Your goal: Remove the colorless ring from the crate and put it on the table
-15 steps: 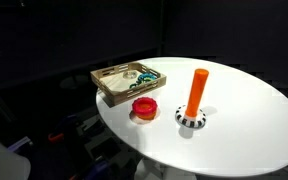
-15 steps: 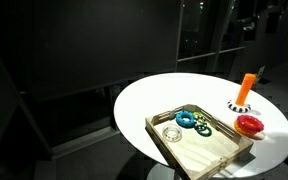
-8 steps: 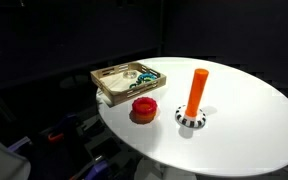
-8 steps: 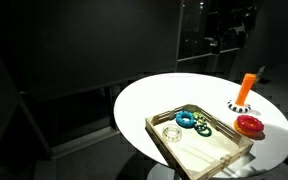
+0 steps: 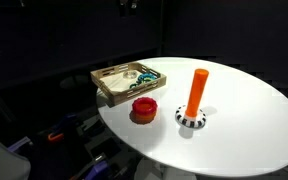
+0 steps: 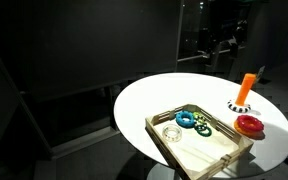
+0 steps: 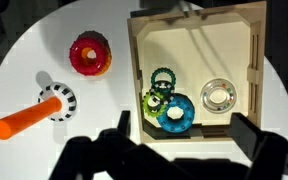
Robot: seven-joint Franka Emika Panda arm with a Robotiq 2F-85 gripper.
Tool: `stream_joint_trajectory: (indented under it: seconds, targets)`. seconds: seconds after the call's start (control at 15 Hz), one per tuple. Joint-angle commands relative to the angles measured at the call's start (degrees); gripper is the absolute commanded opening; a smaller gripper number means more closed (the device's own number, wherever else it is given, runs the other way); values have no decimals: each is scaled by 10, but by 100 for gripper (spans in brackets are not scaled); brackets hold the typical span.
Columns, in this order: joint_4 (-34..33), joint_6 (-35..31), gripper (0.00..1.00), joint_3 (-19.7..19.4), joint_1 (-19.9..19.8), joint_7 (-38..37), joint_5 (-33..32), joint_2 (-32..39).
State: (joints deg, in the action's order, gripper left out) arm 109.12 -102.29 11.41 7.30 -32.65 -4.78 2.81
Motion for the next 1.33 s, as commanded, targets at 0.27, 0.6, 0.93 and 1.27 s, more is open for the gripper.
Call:
stream_joint_trajectory:
  seconds: [0.27,0.6,0.93,1.27]
  targets:
    - [16,-39,100,-13,11,-7,8,10]
    - [50,-146,100,-16,17,-25,23,37]
    - [78,-255,100,-21,30,-49,29,82]
    - [85,-323,100,-39,47,-68,18,133]
